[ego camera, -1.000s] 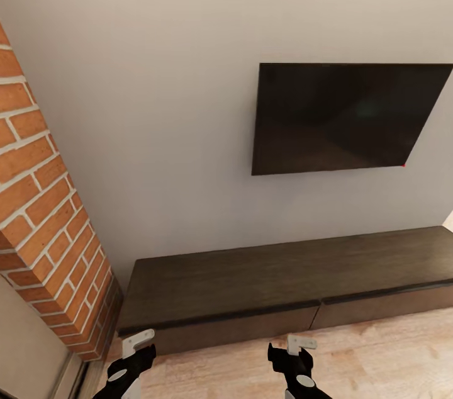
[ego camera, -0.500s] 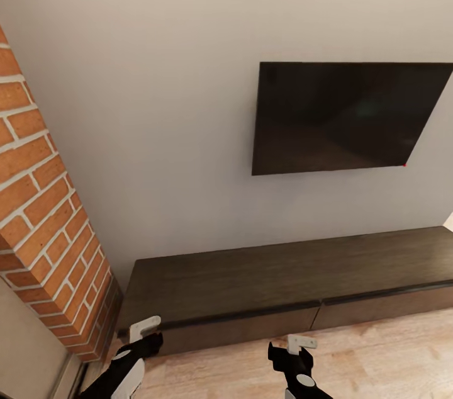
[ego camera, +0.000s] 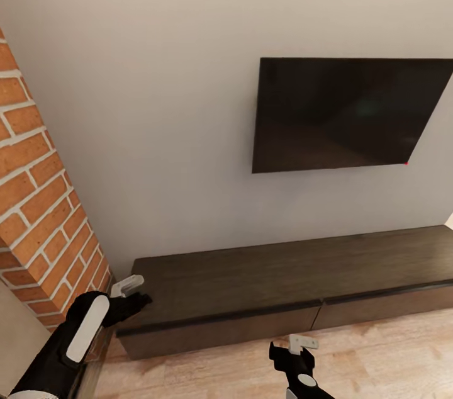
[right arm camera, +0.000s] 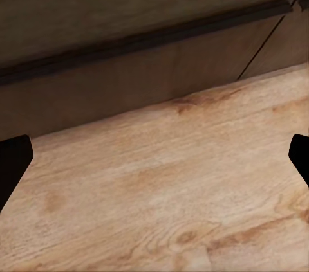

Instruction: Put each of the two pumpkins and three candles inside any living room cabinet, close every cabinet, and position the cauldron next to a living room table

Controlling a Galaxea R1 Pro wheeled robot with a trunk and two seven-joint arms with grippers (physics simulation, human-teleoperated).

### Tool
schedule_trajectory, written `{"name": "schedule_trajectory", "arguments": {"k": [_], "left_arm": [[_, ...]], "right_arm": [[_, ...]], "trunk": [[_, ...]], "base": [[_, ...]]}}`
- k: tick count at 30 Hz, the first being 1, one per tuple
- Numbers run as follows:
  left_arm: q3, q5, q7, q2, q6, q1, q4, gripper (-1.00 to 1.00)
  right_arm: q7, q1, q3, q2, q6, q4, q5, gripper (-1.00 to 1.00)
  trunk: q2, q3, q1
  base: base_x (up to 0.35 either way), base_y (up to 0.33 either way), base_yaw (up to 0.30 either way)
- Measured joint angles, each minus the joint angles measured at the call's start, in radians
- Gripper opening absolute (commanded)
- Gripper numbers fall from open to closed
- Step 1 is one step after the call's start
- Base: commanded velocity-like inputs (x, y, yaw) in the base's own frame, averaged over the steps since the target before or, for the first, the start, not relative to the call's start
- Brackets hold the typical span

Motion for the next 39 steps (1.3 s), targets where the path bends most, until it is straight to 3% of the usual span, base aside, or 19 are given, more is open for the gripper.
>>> {"name": "schedule_trajectory", "arguments": {"k": [5, 7, 13, 19, 23, 26, 29, 35, 39], "left_arm": [[0.048, 0.003, -0.001, 0.001, 0.081, 0.000, -0.060, 1.00], [0.058, 0.020, -0.001, -0.002, 0.092, 0.000, -0.064, 1.00], [0.061, 0.105, -0.001, -0.003, 0.101, 0.000, -0.067, 1.00], [0.058, 0.142, -0.001, -0.006, 0.103, 0.001, -0.066, 1.00], [0.040, 0.203, -0.002, -0.006, 0.103, 0.002, -0.064, 1.00], [0.025, 0.286, -0.002, -0.001, 0.104, 0.002, -0.060, 1.00], [-0.002, 0.354, -0.002, 0.002, 0.104, 0.002, -0.058, 1.00], [-0.056, 0.484, -0.002, 0.003, 0.107, 0.002, -0.064, 1.00], [-0.068, 0.553, -0.002, 0.005, 0.107, 0.002, -0.066, 1.00]], "right_arm": [[0.013, 0.000, -0.001, -0.001, -0.002, 0.000, -0.007, 1.00], [0.041, 0.000, -0.003, -0.001, -0.003, 0.001, -0.010, 1.00], [0.118, 0.000, -0.057, -0.001, -0.004, 0.012, -0.092, 1.00], [0.125, 0.000, -0.074, 0.004, -0.005, 0.017, -0.122, 1.00], [0.128, 0.000, -0.077, 0.002, -0.013, 0.012, -0.129, 1.00], [0.150, 0.000, -0.077, -0.001, -0.077, 0.012, -0.135, 1.00], [0.286, 0.000, -0.094, -0.003, -0.095, 0.016, -0.165, 1.00], [0.638, 0.000, -0.140, -0.029, -0.088, 0.116, -0.352, 1.00], [0.736, 0.000, -0.145, -0.035, -0.087, 0.174, -0.431, 1.00]], "trunk": [[-0.035, -0.016, 0.019], [-0.049, -0.022, 0.027], [-0.091, -0.041, 0.050], [-0.133, -0.060, 0.073], [-0.161, -0.072, 0.088], [-0.182, -0.082, 0.100], [-0.203, -0.091, 0.111], [-0.245, -0.110, 0.134], [-0.273, -0.123, 0.150]], "base": [[0.000, 0.000, 0.000], [0.000, 0.000, 0.000], [0.000, 0.000, 0.000], [0.000, 0.000, 0.000], [0.000, 0.000, 0.000], [0.000, 0.000, 0.000], [0.000, 0.000, 0.000], [0.000, 0.000, 0.000], [0.000, 0.000, 0.000]]}}
